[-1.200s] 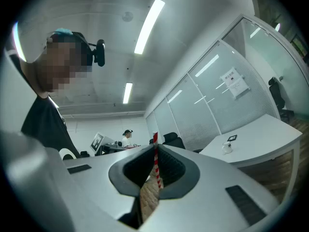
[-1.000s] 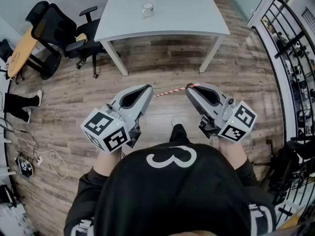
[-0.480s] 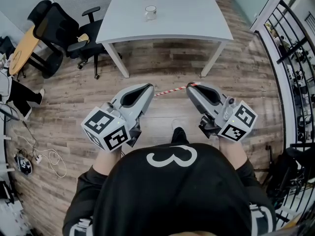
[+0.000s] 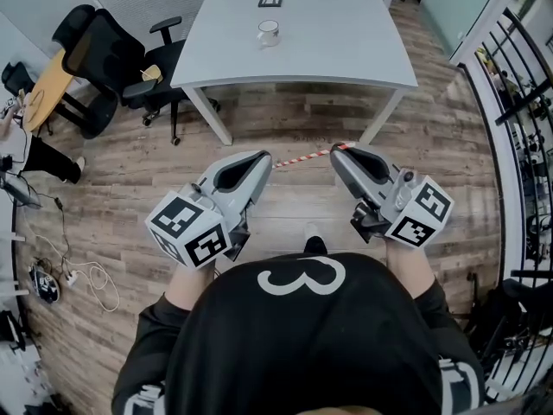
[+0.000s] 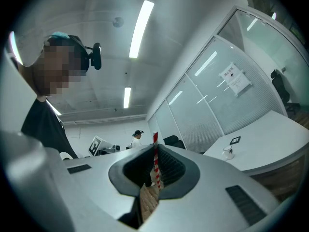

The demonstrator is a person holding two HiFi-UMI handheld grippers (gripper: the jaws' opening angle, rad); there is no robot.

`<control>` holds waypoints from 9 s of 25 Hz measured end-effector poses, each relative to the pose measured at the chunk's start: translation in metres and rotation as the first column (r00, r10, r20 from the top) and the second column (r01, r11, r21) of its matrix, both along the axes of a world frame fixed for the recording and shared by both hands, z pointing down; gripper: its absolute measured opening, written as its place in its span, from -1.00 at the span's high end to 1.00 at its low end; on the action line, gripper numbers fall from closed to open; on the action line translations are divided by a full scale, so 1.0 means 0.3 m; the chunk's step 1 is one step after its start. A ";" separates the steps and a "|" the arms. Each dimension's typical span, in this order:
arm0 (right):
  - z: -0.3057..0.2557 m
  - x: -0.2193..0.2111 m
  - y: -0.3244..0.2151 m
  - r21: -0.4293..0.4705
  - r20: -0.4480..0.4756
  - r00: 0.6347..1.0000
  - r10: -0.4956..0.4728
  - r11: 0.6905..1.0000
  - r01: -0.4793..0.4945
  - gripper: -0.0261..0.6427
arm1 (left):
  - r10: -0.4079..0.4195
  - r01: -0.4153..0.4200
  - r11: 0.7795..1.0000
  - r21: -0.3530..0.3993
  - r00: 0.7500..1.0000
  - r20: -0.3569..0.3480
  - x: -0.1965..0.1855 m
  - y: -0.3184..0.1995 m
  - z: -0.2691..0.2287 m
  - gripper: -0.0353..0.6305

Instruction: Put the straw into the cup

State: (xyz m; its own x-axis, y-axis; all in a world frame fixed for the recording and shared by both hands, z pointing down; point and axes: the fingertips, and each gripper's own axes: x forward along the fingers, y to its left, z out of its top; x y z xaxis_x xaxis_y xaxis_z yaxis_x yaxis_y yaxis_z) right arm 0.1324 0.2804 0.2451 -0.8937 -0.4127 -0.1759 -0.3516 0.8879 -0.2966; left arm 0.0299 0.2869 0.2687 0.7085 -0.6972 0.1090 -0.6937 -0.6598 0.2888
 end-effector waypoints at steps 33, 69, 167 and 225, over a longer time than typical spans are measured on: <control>-0.077 0.257 -0.552 0.060 0.039 0.994 -0.098 0.994 0.095 0.87 | -0.104 0.102 0.993 0.060 0.994 0.018 0.252 -0.508 -0.059 0.84; -0.002 -0.072 -1.160 -0.028 0.002 0.999 -0.035 0.999 0.035 0.86 | -0.068 0.067 0.997 -0.037 0.998 -0.013 -0.095 -1.115 0.030 0.84; 0.523 -0.384 -2.087 -0.291 -0.190 0.968 0.163 0.933 -0.214 0.87 | 0.006 -0.023 0.942 -0.334 0.999 -0.050 -0.487 -2.031 0.457 0.84; 0.693 -0.363 -2.105 -0.365 -0.223 0.938 0.265 0.870 -0.332 0.65 | -0.122 0.101 0.917 -0.387 0.992 -0.030 -0.618 -1.959 0.562 0.84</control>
State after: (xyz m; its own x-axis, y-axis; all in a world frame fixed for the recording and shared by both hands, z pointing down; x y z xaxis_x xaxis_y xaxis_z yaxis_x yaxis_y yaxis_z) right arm 0.0233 -0.3512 0.4529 -0.7186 -0.6689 0.1904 -0.6535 0.5559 -0.5137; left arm -0.1556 -0.3009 0.4373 0.6407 -0.6840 0.3487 -0.7332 -0.4103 0.5424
